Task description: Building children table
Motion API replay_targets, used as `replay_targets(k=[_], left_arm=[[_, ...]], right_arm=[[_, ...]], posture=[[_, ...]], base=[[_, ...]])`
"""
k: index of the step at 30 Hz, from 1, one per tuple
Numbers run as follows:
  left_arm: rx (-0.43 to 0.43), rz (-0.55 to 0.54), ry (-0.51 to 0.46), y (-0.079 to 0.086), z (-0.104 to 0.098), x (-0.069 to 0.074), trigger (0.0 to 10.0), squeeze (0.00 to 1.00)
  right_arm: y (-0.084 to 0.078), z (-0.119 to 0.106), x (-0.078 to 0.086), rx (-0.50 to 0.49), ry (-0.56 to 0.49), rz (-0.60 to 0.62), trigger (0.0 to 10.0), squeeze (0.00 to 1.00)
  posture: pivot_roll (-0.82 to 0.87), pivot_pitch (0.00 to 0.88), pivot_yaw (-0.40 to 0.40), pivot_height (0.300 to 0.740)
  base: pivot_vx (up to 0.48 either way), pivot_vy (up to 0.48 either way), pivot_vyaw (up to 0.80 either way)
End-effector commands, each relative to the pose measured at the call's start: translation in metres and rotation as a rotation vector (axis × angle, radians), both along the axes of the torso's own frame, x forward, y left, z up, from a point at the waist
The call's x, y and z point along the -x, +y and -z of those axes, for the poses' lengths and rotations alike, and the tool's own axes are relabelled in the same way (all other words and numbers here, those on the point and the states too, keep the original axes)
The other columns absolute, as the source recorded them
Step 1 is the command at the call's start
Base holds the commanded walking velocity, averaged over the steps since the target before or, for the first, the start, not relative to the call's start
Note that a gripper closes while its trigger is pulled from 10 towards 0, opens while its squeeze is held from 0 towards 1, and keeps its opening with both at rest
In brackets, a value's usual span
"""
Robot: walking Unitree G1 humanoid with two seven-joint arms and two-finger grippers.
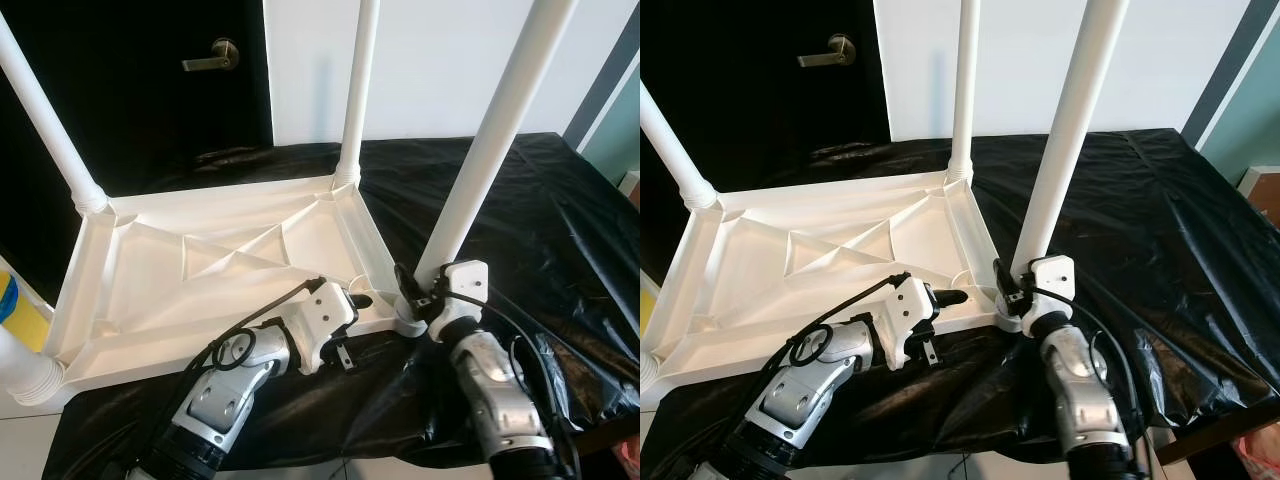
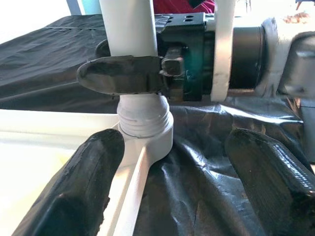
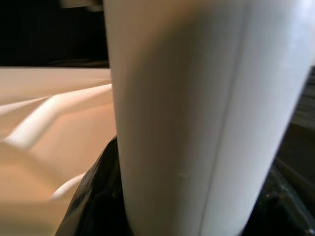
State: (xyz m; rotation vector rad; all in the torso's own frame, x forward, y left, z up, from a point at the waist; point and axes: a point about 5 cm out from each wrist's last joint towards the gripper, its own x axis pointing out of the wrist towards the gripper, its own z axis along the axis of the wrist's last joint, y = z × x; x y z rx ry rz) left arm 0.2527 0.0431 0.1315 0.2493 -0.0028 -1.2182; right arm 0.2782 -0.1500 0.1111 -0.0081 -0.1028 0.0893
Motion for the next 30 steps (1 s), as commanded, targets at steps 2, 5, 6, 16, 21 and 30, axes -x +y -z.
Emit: replay_targets(k=[2,5,6,16,21,30], left_arm=[[-0.014,0.004,-0.016,0.000,-0.001,-0.003,10.0,0.00],[-0.012,-0.001,-0.016,0.001,-0.002,-0.004,10.0,0.00],[-0.012,-0.001,-0.016,0.001,-0.002,-0.004,10.0,0.00],[-0.020,0.013,-0.025,0.000,-0.003,-0.007,10.0,0.00],[0.002,0.019,-0.015,-0.004,-0.003,-0.006,10.0,0.00],[0.000,0.010,-0.024,-0.003,-0.004,-0.008,10.0,0.00]], right_arm=[[-0.012,0.025,0.008,0.002,0.130,0.183,10.0,0.00],[-0.006,0.027,0.010,-0.018,0.134,0.196,10.0,0.00],[-0.006,0.027,0.010,-0.018,0.134,0.196,10.0,0.00],[-0.001,0.018,0.008,-0.013,0.081,0.186,10.0,0.00],[-0.007,0.010,0.010,-0.036,0.028,0.147,10.0,1.00],[-0.022,0.003,0.012,-0.020,-0.015,0.001,10.0,1.00]], posture=[[-0.03,0.000,-0.003,0.740],[-0.03,0.000,-0.001,0.740],[-0.03,0.000,-0.001,0.740],[-0.04,0.000,0.001,0.740],[-0.05,0.000,-0.002,0.740],[-0.04,0.000,-0.002,0.740]], base=[[0.000,0.000,0.00],[0.000,0.000,0.00],[0.000,0.000,0.00],[0.000,0.000,0.00],[0.000,0.000,0.00],[0.000,0.000,0.00]])
